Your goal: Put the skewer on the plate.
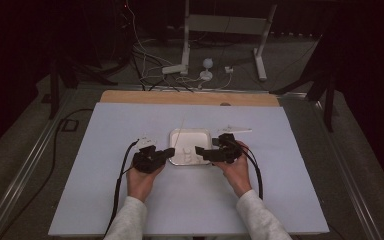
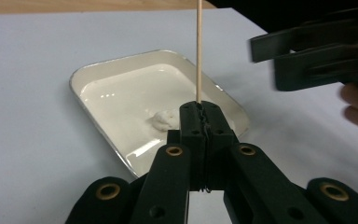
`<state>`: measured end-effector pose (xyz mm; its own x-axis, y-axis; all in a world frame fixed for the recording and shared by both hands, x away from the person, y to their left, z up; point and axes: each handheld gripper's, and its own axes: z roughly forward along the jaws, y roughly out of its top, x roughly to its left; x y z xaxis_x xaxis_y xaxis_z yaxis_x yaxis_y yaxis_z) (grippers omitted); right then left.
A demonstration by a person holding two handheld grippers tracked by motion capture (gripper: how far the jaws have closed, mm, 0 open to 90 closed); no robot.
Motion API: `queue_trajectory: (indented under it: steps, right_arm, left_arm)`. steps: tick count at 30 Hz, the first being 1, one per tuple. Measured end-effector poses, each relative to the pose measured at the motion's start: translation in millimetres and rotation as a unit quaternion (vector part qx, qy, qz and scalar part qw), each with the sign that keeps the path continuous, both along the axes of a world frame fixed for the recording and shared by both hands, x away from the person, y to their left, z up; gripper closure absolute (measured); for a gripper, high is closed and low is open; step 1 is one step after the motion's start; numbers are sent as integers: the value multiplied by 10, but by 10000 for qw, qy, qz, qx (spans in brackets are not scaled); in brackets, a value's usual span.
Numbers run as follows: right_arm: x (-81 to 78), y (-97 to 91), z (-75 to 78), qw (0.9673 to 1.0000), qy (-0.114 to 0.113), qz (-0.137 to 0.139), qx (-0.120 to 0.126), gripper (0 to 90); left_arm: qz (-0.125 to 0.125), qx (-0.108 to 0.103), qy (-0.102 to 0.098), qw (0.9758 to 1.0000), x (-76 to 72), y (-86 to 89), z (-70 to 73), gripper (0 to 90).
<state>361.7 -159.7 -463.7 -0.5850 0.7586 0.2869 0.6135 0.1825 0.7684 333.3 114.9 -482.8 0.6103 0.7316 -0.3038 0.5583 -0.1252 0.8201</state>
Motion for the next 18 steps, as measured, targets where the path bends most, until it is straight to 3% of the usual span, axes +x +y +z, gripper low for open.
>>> queue_trajectory:
  steps: [18]
  right_arm:
    - [-224,-475,111,9991,-269,-279,191,162]
  left_arm:
    - [309,304,487,9979,142,-104,-186,900]
